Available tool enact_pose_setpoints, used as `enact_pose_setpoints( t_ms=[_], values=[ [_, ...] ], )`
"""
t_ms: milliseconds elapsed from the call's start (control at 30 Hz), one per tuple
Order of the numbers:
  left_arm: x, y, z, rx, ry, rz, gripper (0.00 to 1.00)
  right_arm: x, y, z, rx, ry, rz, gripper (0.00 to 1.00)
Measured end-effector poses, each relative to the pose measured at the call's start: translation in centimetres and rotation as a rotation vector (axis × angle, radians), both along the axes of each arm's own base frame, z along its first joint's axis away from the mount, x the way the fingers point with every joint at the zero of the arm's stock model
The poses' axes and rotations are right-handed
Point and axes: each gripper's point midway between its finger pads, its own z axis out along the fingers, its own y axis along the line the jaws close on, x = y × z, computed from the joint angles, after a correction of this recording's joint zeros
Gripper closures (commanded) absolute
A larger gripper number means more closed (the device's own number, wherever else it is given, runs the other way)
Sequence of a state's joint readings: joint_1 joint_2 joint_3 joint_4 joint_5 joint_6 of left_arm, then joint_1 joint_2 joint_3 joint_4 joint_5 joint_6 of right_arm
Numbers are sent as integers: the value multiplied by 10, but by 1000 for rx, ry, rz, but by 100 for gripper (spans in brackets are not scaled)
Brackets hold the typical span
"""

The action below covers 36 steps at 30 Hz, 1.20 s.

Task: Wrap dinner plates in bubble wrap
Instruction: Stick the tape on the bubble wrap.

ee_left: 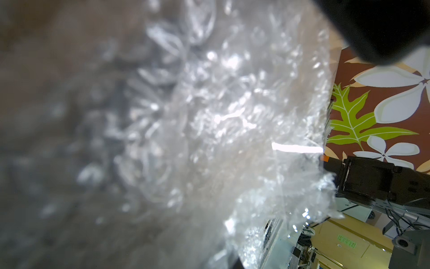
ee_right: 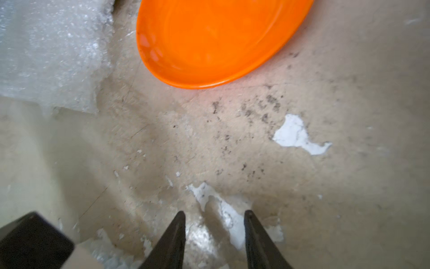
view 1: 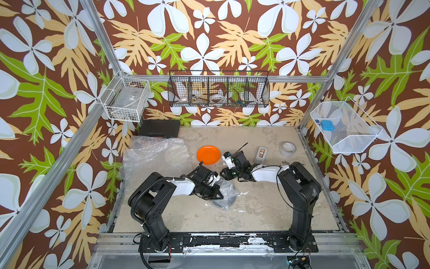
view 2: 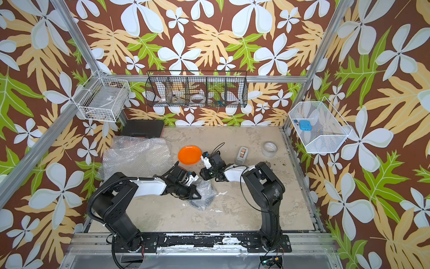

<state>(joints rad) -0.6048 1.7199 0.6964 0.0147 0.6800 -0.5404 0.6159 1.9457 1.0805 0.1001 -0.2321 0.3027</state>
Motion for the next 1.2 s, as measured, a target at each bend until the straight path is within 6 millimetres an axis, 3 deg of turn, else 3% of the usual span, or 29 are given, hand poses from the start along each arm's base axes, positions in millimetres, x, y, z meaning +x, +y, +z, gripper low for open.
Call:
enact_pose_setpoints(
  t_ms=[167,233,333,367,467,600,667,833,933,1000,1100,1200],
  values=[
    [0,0,-1,-2,0,0,100,19,-32,1,-152,-30,-134,54],
    [0,0,0,-2,-1,0,100,19,-40,11,-176,-20,-155,58],
    [1,-1,1,-4,-3,0,100,11,-32,44,-100,-1,-137,75],
    [1,-1,2,-4,-5,1,100,4,-26,54,-48,21,-118,86],
    [2,-1,3,-5,-7,3,100,-27,-8,61,93,148,-52,100],
    [3,-2,3,-5,-9,4,100,-71,8,43,228,380,14,100],
    [3,-2,3,-5,-8,4,100,-82,12,32,260,453,27,100],
    [2,-1,2,-3,-4,6,100,-82,6,-5,214,558,-3,100],
    [3,-1,3,-2,-7,8,100,-80,2,3,177,531,-4,100],
    [3,-1,3,-3,-12,9,100,-79,-3,21,178,498,-11,100],
    [4,-1,3,-3,-11,12,100,-86,6,52,260,465,51,100],
    [4,-2,4,-3,-12,12,100,-114,10,40,274,543,103,100]
  ],
)
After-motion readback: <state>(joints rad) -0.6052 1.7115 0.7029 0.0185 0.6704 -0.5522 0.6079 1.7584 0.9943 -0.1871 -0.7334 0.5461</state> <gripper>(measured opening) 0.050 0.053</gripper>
